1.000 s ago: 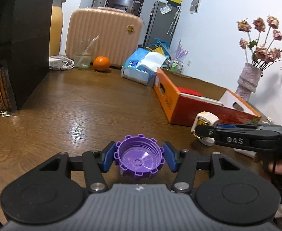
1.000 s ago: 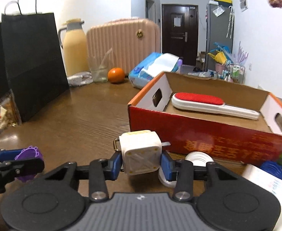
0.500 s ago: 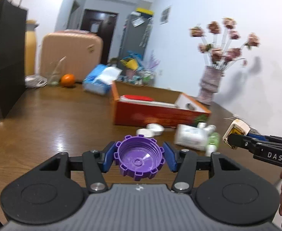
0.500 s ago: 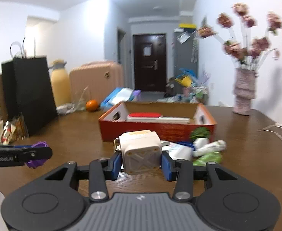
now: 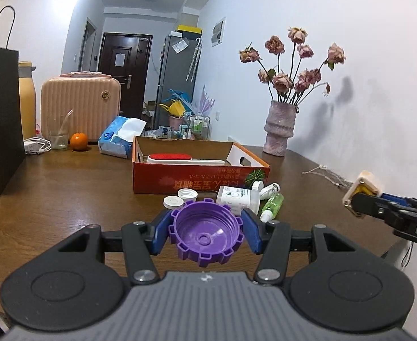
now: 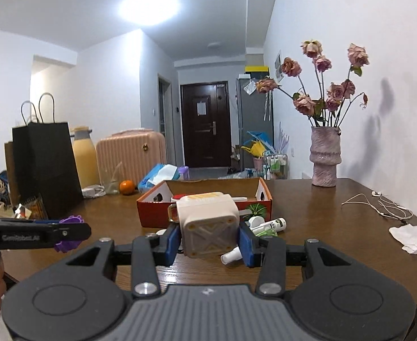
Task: Organize rigid objects
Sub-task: 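Grasp the cream cube charger with the right tool while the left tool holds the cap, then carry the cap and charger into the box and release both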
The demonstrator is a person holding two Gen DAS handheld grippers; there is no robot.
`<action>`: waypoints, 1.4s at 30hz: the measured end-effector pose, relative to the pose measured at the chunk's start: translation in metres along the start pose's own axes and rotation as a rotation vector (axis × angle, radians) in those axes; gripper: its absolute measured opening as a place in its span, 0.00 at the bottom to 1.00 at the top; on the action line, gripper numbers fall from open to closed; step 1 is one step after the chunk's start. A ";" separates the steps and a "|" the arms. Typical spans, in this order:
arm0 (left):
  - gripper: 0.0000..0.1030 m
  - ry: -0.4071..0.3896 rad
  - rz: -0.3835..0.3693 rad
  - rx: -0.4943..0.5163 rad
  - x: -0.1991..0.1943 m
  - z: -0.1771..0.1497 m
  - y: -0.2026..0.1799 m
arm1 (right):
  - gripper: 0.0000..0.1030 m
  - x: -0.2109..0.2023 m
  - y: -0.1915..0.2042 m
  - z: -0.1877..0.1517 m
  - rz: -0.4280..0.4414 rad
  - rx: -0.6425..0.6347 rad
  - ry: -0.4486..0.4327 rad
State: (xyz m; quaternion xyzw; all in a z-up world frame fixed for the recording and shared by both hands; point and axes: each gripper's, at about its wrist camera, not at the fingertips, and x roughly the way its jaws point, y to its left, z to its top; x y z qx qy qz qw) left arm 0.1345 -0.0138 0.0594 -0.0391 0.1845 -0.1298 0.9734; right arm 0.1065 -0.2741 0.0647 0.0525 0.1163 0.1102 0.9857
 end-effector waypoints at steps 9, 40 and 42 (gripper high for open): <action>0.53 0.066 -0.051 -0.037 0.033 -0.014 0.007 | 0.41 0.025 -0.014 -0.010 -0.037 0.037 0.049; 0.53 0.194 -0.036 0.036 0.320 0.116 0.115 | 0.41 0.360 -0.079 0.075 0.079 -0.053 0.325; 0.53 0.238 -0.047 0.033 0.337 0.117 0.118 | 0.41 0.387 -0.080 0.076 0.086 -0.080 0.378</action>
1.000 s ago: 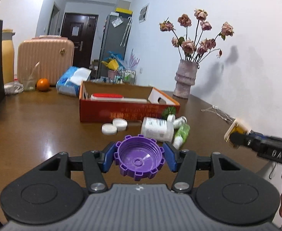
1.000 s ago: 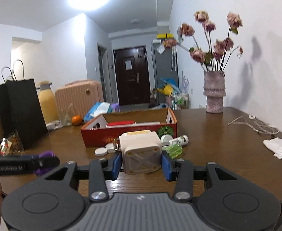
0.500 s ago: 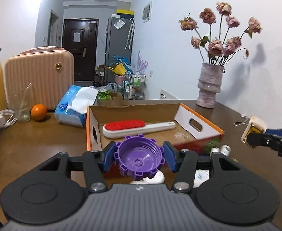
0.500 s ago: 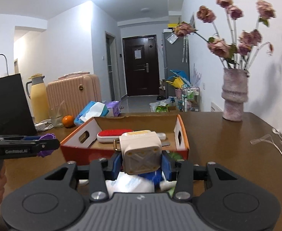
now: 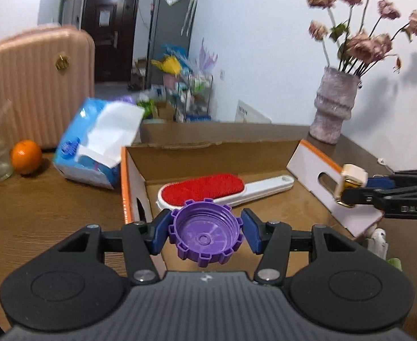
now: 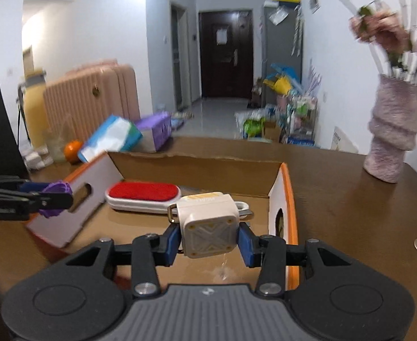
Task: Organize rigid objects
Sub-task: 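Carry the cap and charger into the box and release both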
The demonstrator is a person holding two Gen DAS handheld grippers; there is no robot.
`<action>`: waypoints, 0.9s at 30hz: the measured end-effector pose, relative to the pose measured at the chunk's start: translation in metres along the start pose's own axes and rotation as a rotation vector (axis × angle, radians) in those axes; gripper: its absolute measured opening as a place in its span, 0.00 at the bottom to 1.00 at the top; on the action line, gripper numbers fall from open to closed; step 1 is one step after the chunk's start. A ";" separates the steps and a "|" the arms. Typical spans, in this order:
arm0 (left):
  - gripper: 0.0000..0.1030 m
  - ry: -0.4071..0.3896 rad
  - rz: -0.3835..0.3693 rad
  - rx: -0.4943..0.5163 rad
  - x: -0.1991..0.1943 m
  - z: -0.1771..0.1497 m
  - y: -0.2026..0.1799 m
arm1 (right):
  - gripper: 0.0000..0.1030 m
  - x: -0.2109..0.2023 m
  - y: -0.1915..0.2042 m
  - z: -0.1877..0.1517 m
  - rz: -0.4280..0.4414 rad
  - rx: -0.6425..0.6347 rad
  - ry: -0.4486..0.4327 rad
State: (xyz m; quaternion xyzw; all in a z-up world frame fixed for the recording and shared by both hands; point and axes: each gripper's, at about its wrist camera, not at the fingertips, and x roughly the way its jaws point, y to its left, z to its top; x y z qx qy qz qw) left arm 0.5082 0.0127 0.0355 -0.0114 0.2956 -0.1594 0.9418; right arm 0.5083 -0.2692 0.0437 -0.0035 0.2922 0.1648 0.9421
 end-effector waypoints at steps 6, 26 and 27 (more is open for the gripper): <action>0.59 0.107 0.023 0.097 0.042 0.007 -0.003 | 0.41 0.071 -0.005 0.024 -0.028 -0.068 0.241; 0.94 0.111 0.070 0.048 0.013 0.026 -0.006 | 0.58 0.073 0.008 0.057 -0.064 -0.057 0.281; 0.94 0.100 0.076 0.050 0.006 0.027 -0.009 | 0.58 0.066 0.009 0.058 -0.068 -0.063 0.277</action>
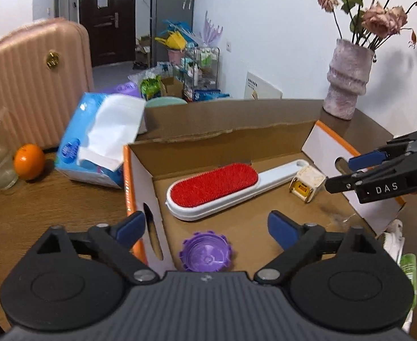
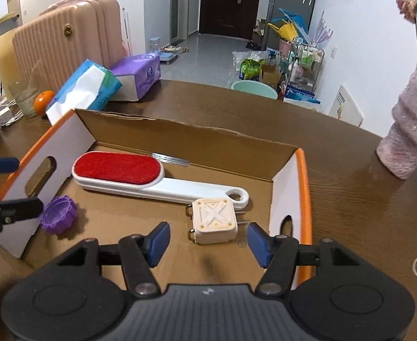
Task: Organize rigid objects
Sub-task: 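Carry the cap and charger into the box and release both, then withdraw both open tools from the box back over the table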
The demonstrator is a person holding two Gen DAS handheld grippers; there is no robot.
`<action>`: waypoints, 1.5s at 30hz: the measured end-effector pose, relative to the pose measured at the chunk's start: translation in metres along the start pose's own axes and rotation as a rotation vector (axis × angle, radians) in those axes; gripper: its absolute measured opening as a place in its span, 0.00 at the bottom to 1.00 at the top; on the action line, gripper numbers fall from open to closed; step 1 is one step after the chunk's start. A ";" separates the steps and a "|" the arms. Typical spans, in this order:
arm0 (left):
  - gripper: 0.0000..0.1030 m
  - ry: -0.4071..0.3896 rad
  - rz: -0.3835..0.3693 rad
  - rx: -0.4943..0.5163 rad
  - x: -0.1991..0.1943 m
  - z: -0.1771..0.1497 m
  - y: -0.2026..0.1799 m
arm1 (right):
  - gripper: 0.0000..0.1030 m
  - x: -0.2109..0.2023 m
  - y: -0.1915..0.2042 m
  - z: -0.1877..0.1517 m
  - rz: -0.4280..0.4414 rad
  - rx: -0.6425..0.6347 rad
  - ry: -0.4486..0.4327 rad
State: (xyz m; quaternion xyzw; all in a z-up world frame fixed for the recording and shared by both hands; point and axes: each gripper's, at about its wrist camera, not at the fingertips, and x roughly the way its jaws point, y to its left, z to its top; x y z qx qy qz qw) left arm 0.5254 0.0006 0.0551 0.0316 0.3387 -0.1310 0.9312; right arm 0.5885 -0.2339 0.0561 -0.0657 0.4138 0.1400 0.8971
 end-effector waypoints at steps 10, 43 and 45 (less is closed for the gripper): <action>1.00 -0.143 0.027 0.027 -0.082 -0.009 -0.028 | 0.67 -0.080 0.011 -0.028 0.001 -0.013 -0.107; 1.00 -0.655 0.147 -0.116 -0.308 -0.257 -0.085 | 1.00 -0.289 0.082 -0.331 -0.162 0.308 -0.835; 1.00 -0.607 0.136 -0.124 -0.302 -0.271 -0.087 | 1.00 -0.288 0.095 -0.358 -0.193 0.309 -0.834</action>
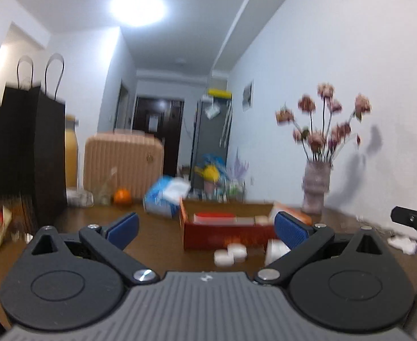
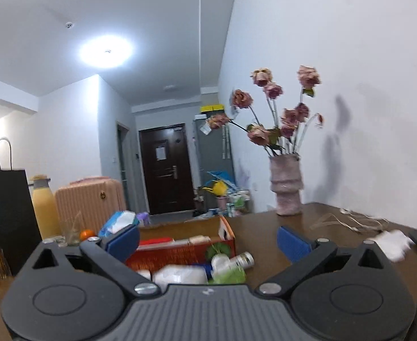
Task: Organize rigid objects
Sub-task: 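Withdraw both open tools from the box back over the table, then grasp the white cap with the left tool while the right tool grasps the green bottle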
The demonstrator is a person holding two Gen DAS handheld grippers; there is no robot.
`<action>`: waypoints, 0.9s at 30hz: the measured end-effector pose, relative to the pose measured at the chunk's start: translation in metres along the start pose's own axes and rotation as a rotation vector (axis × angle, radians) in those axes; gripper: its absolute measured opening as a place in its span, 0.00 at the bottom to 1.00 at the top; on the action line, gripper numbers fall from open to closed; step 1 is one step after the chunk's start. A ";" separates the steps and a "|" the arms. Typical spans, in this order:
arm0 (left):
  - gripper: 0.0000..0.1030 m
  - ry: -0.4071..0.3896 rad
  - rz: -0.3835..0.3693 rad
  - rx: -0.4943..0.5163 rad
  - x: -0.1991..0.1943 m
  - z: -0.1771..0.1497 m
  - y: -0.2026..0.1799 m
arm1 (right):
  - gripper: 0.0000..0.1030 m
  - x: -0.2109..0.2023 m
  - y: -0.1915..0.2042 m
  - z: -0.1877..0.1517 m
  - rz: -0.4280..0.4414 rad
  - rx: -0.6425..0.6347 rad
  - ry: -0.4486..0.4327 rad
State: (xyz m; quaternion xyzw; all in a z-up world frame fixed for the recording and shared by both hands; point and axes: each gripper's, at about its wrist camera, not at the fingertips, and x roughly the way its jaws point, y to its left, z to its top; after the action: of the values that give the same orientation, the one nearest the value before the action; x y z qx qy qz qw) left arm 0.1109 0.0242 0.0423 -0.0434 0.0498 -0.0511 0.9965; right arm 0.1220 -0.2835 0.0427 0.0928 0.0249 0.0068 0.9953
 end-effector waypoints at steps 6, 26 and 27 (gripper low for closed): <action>1.00 0.068 -0.041 0.087 0.009 -0.022 -0.015 | 1.00 -0.032 0.005 -0.042 -0.046 -0.100 0.097; 1.00 0.253 -0.067 0.067 0.067 -0.045 -0.003 | 0.91 0.015 0.017 -0.056 0.013 -0.137 0.220; 1.00 0.257 -0.073 0.059 0.074 -0.043 -0.002 | 0.90 0.024 0.017 -0.056 0.010 -0.134 0.229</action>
State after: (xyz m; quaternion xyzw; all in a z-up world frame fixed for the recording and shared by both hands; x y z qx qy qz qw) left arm 0.1792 0.0106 -0.0071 -0.0088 0.1739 -0.0939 0.9802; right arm 0.1425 -0.2564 -0.0098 0.0250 0.1375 0.0238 0.9899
